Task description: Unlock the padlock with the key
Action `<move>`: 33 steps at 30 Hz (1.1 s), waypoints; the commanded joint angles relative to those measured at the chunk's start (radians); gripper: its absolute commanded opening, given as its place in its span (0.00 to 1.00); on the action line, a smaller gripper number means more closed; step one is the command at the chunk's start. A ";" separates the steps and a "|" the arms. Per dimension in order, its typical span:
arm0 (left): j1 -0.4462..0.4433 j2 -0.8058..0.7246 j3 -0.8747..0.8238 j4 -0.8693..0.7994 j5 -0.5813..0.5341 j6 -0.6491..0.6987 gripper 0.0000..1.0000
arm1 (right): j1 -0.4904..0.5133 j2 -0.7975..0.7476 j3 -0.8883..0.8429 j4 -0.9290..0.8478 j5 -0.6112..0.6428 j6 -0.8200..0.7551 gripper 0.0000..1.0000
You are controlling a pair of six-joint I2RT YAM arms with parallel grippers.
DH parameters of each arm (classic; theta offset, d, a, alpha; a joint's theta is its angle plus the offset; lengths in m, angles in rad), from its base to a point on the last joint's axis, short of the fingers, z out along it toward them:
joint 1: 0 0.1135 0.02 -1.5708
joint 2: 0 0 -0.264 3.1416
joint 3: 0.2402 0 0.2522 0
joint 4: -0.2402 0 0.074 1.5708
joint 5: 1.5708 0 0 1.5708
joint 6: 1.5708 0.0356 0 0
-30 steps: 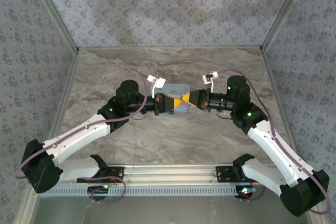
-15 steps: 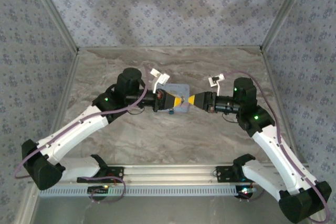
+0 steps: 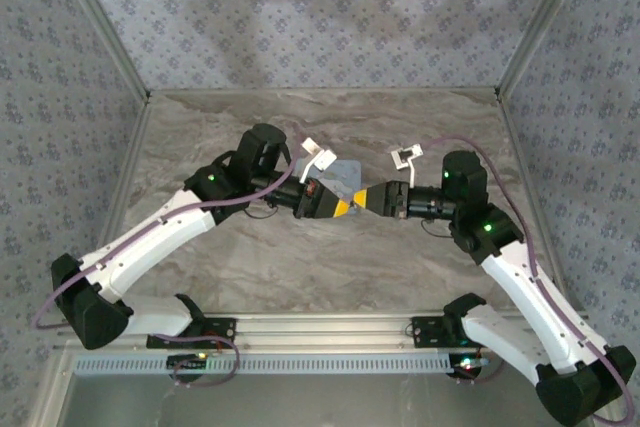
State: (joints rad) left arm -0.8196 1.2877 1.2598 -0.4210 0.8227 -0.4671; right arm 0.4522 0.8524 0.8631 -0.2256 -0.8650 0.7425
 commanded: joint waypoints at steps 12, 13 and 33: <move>-0.006 0.013 0.030 -0.028 0.039 0.034 0.00 | 0.064 0.002 0.040 0.007 -0.043 -0.054 0.32; -0.004 0.011 0.029 -0.030 0.037 0.035 0.00 | 0.066 0.004 0.044 -0.008 -0.044 -0.063 0.30; 0.038 -0.026 0.018 -0.003 0.000 0.007 0.18 | 0.062 -0.023 0.033 -0.102 0.031 -0.195 0.00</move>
State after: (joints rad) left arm -0.8124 1.3003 1.2644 -0.4728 0.8417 -0.4294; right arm 0.5133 0.8642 0.8986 -0.3180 -0.8700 0.5762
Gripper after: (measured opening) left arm 0.111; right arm 0.060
